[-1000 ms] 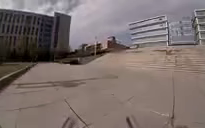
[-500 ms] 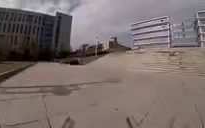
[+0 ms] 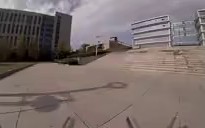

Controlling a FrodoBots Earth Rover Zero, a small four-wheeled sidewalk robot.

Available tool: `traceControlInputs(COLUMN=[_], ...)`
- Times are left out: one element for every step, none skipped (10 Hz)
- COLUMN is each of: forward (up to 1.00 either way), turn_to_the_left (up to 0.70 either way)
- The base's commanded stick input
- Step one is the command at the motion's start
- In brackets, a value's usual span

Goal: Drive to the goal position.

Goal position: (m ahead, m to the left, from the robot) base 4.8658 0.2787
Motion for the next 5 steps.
traceControlInputs(forward=[1.00,1.00,1.00,1.00,1.00], turn_to_the_left=[0.00,0.00,0.00,0.00,0.00])
